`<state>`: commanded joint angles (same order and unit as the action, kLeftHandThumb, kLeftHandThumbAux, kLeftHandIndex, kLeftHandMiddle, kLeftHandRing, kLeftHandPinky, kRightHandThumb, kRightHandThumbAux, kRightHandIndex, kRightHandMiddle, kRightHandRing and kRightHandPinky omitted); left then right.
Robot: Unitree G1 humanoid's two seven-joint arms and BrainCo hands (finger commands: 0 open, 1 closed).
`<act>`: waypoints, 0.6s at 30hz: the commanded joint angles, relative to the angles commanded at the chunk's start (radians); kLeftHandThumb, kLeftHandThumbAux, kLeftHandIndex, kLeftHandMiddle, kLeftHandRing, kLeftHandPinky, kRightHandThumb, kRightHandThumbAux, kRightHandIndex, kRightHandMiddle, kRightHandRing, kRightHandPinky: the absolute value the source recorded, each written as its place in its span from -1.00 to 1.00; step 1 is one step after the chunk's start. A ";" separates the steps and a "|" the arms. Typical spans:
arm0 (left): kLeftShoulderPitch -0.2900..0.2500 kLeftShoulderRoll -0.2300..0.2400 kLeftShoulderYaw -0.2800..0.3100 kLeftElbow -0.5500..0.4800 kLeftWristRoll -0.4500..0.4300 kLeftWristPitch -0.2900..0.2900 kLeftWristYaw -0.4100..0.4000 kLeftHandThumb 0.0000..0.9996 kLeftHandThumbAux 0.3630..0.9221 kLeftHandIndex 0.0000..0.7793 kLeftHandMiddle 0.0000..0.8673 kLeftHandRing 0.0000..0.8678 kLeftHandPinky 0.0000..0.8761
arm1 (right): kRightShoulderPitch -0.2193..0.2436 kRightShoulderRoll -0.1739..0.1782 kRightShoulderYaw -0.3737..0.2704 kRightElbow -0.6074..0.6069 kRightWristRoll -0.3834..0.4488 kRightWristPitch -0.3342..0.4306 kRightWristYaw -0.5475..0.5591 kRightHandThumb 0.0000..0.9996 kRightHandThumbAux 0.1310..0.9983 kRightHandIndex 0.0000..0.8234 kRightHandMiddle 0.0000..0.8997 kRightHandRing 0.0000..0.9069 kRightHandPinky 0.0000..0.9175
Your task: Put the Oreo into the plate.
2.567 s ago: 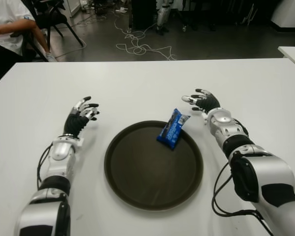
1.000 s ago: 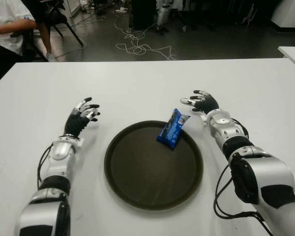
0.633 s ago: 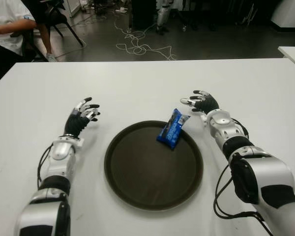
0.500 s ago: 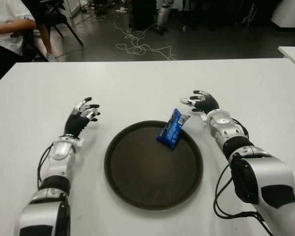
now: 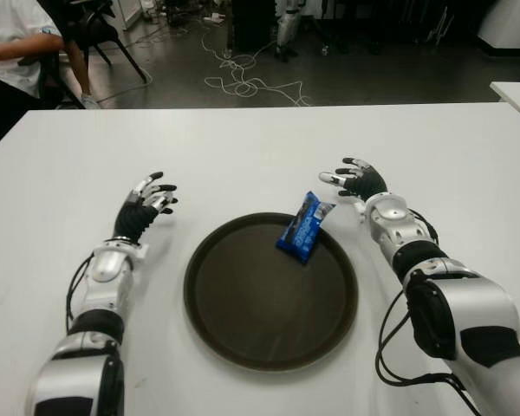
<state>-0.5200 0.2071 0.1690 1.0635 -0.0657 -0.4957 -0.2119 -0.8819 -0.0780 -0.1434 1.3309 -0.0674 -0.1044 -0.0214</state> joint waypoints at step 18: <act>-0.008 -0.005 0.002 0.025 0.000 -0.008 0.006 -0.46 -0.09 -0.61 -0.29 -0.20 -0.10 | 0.003 0.000 -0.008 0.002 0.002 0.001 0.000 -1.00 0.58 -0.54 -0.40 -0.31 -0.19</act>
<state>-0.5276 0.2018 0.1709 1.0884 -0.0655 -0.5034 -0.2061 -0.8785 -0.0779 -0.1510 1.3334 -0.0656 -0.1032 -0.0211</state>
